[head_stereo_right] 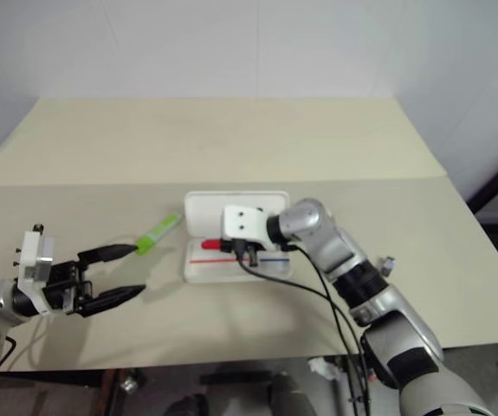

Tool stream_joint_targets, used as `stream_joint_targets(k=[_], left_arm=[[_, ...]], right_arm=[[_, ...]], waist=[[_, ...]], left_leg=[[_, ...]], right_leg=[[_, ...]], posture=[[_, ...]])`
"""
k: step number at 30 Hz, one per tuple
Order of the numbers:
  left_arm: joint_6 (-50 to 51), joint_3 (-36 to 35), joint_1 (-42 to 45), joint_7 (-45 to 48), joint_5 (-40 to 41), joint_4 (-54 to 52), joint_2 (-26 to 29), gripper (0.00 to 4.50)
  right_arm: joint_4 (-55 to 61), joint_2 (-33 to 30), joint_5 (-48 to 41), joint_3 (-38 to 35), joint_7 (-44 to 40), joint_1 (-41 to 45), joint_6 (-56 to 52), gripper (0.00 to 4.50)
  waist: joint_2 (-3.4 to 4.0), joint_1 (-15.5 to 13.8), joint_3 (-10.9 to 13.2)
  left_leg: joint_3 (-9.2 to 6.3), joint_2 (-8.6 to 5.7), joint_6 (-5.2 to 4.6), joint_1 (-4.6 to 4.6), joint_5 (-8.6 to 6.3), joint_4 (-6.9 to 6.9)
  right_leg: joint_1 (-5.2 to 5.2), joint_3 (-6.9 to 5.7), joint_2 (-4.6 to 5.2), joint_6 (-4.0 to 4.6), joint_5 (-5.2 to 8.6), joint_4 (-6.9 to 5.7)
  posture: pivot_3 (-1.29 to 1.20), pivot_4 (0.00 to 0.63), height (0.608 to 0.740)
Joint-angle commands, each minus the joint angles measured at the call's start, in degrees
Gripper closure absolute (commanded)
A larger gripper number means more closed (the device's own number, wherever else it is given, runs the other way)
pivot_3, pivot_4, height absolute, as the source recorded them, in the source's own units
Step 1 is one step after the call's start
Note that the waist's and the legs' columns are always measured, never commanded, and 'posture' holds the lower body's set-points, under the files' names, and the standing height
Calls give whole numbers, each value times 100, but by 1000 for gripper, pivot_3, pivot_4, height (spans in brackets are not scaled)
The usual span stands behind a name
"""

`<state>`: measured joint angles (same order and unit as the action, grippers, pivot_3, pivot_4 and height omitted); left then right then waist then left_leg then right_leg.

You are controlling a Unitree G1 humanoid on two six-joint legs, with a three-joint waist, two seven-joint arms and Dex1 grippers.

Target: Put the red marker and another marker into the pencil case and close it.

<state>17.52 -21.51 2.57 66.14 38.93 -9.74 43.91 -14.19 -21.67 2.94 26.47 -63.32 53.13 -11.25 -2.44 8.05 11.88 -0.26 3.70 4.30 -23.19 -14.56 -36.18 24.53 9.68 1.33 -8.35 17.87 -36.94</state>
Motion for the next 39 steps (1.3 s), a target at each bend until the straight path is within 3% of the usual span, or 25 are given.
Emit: stream_joint_targets(k=[1, 6, 8, 17, 28, 33, 39], left_arm=[[-76, -152, -17, -13, 65, -194, 45, 0], [-66, -88, 58, -24, 52, -179, 29, 0], [-73, -70, 71, -16, 49, -169, 23, 0], [-157, 18, 273, -169, -72, -112, -56, 0], [-282, 483, 1200, -1240, -1155, 941, -114, 0], [-526, 824, 1949, -2028, -1934, 1967, -297, 0], [-642, 1122, 2821, -2370, -2375, 3079, -547, 0]], right_arm=[[175, 13, -61, -170, -57, 128, 14, 2180], [392, -41, -239, -322, -142, 110, -127, 384], [574, -110, -388, -408, -274, 62, -224, 15], [1418, -469, -1354, -1114, -737, -316, -423, 15], [1756, -888, -2047, -1921, -712, -1031, -262, 15], [2027, -1151, -2616, -2396, -896, -1726, -268, 15], [1765, -1411, -2528, -2515, -808, -2036, -149, 15]], waist=[[0, 1, 0], [0, 1, 0], [0, -4, 0], [0, -21, 0], [-1, -16, -1], [-3, -131, -1], [-3, -191, -1]], left_leg=[[0, 0, 0, 0, 0, 0], [-1, 0, 0, 0, 0, 0], [-1, 0, 0, 0, 0, 0], [-5, 0, 0, -1, 0, -1], [-8, -1, -2, 0, 2, -9], [-13, -2, -2, -1, 2, -13], [-10, -3, -2, -1, 3, -32]], right_leg=[[0, 0, 0, 0, 0, 0], [0, 0, 0, 0, 0, -1], [0, -1, 0, 0, 0, -1], [-3, -4, 0, 0, 0, 0], [-6, -4, -5, -3, -2, -7], [-11, -7, -5, -5, -3, -5], [-12, -4, -8, -9, -6, -17]], posture=[[0, 150, 740], [0, 150, 740], [0, 150, 740], [0, 150, 740], [0, 150, 740], [0, 150, 740], [0, 150, 740]])
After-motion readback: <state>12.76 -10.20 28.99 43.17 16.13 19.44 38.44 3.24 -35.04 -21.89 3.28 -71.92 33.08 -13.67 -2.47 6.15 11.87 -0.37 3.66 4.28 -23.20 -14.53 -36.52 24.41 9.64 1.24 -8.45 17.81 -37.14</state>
